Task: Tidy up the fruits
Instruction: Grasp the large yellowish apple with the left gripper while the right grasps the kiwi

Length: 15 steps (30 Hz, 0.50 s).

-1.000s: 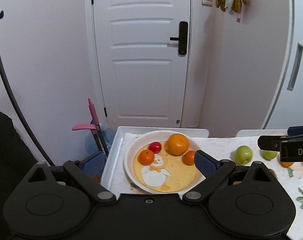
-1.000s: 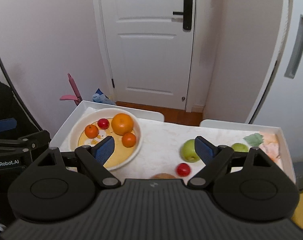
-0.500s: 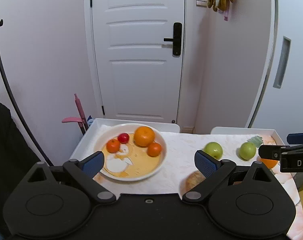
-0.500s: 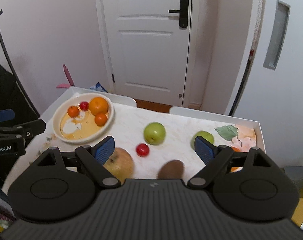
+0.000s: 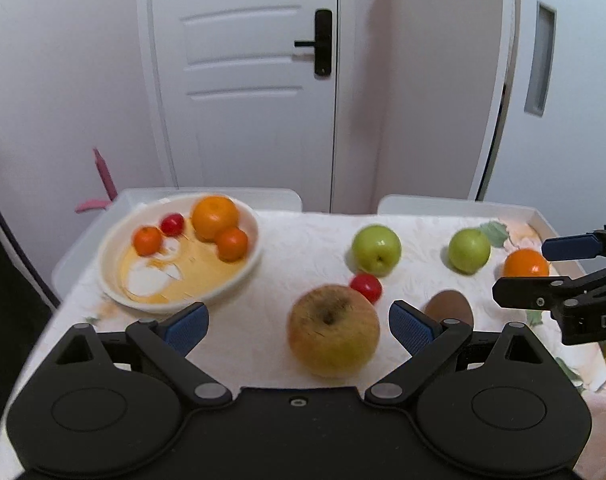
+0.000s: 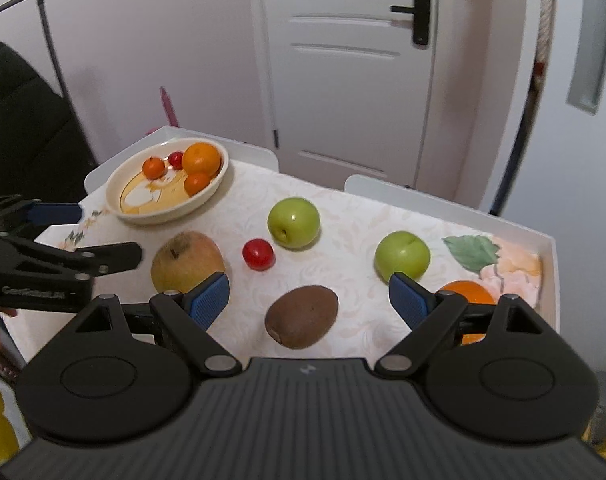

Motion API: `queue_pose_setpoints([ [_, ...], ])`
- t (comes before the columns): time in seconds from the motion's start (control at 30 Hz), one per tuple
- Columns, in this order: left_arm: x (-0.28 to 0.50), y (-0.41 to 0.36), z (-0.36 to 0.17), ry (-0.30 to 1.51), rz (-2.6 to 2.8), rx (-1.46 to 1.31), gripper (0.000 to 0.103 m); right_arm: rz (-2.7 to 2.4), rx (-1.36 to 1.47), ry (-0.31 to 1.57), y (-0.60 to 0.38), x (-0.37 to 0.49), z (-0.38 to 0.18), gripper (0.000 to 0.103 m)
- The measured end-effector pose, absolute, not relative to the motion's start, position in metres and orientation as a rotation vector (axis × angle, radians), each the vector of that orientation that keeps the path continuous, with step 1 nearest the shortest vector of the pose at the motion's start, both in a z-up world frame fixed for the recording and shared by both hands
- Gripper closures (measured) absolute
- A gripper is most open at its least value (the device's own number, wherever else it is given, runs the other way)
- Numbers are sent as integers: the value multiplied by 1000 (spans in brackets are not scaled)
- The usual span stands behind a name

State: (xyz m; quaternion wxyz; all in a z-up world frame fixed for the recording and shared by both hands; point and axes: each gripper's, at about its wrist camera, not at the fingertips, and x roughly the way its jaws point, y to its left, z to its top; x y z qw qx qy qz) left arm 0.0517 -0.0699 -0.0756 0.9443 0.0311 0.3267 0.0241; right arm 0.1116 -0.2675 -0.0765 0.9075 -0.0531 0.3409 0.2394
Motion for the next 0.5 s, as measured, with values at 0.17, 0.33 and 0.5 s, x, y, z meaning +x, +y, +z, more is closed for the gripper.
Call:
queue_pose_setpoints([
  [0.17,70,-81,-104,701,26,61,4,567,-140,692,-275,121,-102,1],
  [0.33,86,-87,-124,731,18,53,6,653,-127,702,-280,128,-121,1],
  [0.5,97,-90,-132,745,28,47,14,674,-129,713,-280,133,-133,1],
])
